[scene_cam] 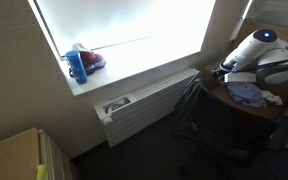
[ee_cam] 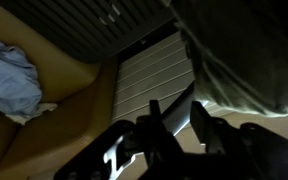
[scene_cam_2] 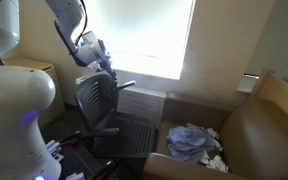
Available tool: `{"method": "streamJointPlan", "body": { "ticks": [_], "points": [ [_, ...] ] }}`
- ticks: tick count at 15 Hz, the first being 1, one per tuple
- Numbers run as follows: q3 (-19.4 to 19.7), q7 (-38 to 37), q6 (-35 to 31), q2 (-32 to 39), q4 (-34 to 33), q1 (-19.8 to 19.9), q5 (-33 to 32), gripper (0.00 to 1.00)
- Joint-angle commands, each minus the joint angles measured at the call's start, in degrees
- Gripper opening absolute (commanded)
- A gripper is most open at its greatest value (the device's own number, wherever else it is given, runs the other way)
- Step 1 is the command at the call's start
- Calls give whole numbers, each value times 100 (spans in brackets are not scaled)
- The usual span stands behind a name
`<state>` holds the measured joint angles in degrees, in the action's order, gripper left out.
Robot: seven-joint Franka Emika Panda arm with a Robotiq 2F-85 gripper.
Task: Put the black shirt on the seat of the chair
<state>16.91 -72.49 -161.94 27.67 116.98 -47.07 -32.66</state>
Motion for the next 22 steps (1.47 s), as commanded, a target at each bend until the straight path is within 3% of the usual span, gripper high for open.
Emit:
{"method": "streamJointPlan", "body": {
  "ticks": [1,3,5,7,8,10,11,12,18,22],
  "points": [
    [-973,933,-790,66,159,734,575,69],
    [-1291,1452,-1012,121,163,945,982,83],
    [-1273,1726,-1039,186,106,874,1244,97],
    [-802,1382,-545,441,-136,545,896,100],
    [-904,1667,-768,198,78,586,1269,100],
    [-845,1685,-763,238,66,546,1333,100],
    [-964,1758,-809,287,48,633,1443,75],
    [-954,1747,-786,326,-1,616,1506,74],
    [-893,1816,-734,429,-181,535,1756,30],
    [-863,1773,-755,478,-198,526,1861,7]
  ]
}}
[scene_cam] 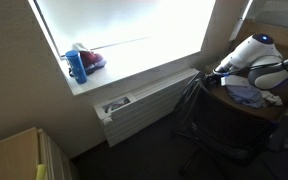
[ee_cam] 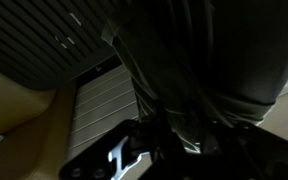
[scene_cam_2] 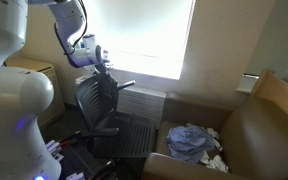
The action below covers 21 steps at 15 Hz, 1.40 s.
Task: Put the black shirt on the seat of the chair
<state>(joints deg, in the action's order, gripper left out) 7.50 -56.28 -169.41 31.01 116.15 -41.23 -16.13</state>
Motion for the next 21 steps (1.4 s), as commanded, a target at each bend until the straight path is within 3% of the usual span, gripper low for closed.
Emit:
{"method": "streamJointPlan", "body": {
  "ticks": [1,4,5,8,14,15,16,18,20,21],
  "points": [
    [114,146,-8,155,-143,-68,217,2],
    [302,44,-20,-98,-92,-95,285,0],
    [523,-48,-45,-222,-78,-186,222,0],
    [1962,-769,-141,-875,130,-1002,-380,0],
    [4840,-3475,105,-1881,-169,-2774,-3262,0],
    [5121,-3637,314,-2224,-138,-3069,-3641,0],
    [4933,-3156,588,-2867,144,-3110,-3576,0],
    [4955,-2450,1098,-3487,261,-3428,-3180,0],
    [4649,-1689,1877,-4194,341,-3620,-2629,0],
    [3733,-1435,2307,-4485,353,-2939,-2379,0]
  ]
}}
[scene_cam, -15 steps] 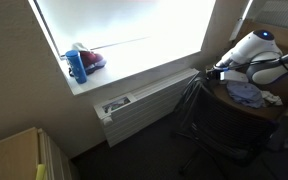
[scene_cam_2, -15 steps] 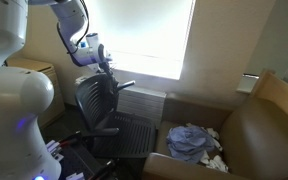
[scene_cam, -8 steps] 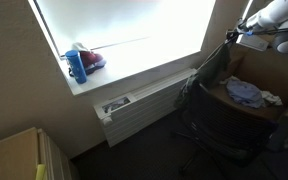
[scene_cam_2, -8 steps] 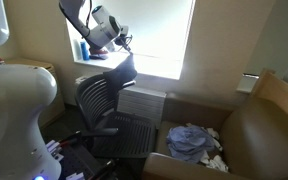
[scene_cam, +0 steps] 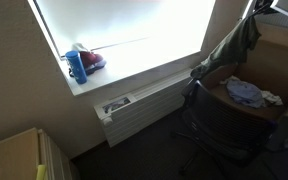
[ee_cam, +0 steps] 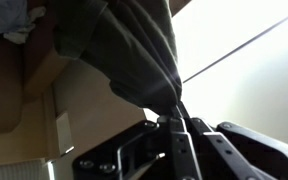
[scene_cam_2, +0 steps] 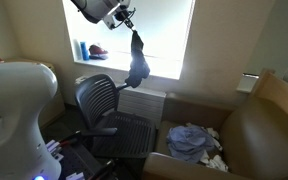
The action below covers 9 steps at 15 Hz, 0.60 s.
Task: Put the black shirt on the seat of the chair
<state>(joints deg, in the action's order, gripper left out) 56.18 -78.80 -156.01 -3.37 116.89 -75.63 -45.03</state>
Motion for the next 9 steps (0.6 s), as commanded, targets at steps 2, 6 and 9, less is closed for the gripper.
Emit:
{"method": "streamJointPlan", "body": {
  "ticks": [2,6,9],
  "points": [
    [-1873,1000,1908,-1662,415,815,817,0],
    [-3700,986,3619,-2650,620,2022,1526,0],
    [-4905,1299,4273,-3034,762,3271,2389,0]
  ]
}}
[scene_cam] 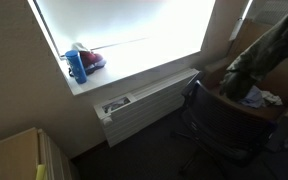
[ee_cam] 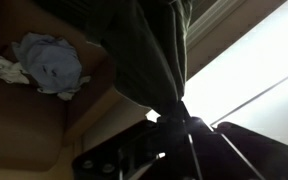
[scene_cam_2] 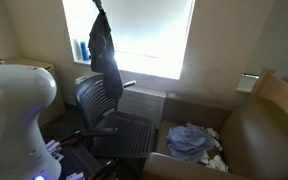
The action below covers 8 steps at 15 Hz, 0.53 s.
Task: Put the black shirt on the seat of the chair
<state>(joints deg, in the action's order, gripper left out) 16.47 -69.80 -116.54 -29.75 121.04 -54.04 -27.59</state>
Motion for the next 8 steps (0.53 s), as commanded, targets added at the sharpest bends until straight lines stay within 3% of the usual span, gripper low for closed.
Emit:
{"method": "streamJointPlan", "body": {
  "ticks": [1,4,8],
  "points": [
    [-1273,506,363,-503,473,1538,837,0],
    [-2153,598,-499,-632,1326,2719,740,0],
    [-2995,256,-2116,-287,2452,3809,705,0]
  ]
}}
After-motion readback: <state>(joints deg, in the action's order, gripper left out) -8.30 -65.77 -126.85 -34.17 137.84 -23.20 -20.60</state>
